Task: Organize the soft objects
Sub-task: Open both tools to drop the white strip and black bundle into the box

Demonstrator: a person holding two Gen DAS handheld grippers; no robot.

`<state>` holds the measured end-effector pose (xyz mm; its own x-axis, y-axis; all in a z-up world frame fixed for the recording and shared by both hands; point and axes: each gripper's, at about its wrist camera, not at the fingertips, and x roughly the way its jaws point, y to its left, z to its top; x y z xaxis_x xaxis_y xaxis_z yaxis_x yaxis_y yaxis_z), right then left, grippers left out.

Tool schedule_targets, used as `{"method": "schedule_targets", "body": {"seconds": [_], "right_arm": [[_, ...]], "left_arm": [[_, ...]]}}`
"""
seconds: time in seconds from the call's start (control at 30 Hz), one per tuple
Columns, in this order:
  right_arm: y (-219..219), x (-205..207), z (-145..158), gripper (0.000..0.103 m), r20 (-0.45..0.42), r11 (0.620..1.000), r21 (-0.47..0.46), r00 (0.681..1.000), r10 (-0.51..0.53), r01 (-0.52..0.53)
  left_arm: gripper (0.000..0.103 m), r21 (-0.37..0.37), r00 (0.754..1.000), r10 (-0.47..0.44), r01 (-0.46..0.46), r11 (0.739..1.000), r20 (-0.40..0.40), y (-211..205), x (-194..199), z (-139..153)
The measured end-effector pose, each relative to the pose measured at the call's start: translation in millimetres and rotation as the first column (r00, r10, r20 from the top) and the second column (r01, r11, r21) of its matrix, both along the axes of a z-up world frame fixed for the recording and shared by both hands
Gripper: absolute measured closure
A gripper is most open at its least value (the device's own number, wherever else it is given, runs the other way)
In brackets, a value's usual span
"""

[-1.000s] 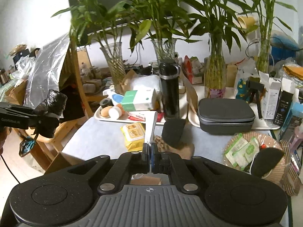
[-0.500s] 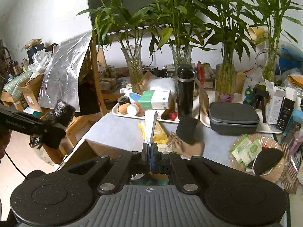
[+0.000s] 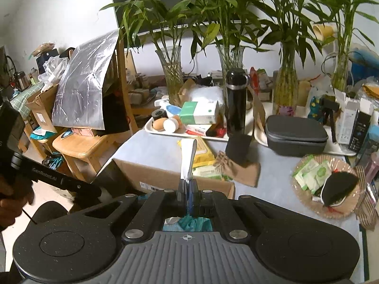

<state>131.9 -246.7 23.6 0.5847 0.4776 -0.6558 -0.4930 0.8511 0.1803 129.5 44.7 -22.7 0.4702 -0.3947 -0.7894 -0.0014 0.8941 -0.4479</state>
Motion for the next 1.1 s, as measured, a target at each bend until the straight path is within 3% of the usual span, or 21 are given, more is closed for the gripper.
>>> {"method": "schedule_targets", "body": {"seconds": [0.23, 0.5, 0.97, 1.07, 1.1], "right_arm": [[-7.3, -3.3, -10.9, 0.099, -0.032, 1.0, -0.003, 0.999, -0.01, 0.01], [-5.5, -1.2, -21.8, 0.099, -0.065, 1.0, -0.002, 0.998, -0.013, 0.013], [15.4, 2.3, -18.6, 0.099, -0.051, 1.0, -0.007, 0.998, 0.024, -0.025], [24.3, 7.2, -31.4, 0.09, -0.088, 0.998, -0.056, 0.996, 0.028, -0.033], [26.8, 8.7, -35.9, 0.075, -0.102, 0.997, -0.074, 0.994, 0.026, -0.034]], "left_arm": [[0.03, 0.034, 0.996, 0.028, -0.031, 0.999, 0.082, 7.1, -25.4, 1.6], [0.03, 0.123, 0.982, 0.035, -0.058, 0.991, 0.185, 5.1, -42.8, 9.3], [0.03, 0.195, 0.963, -0.003, -0.052, 0.98, 0.269, 0.1, -55.7, 11.3], [0.03, 0.22, 0.958, -0.013, -0.053, 0.974, 0.286, -3.1, -56.3, 11.5], [0.03, 0.23, 0.957, -0.016, -0.053, 0.972, 0.289, -4.2, -55.9, 11.7]]}}
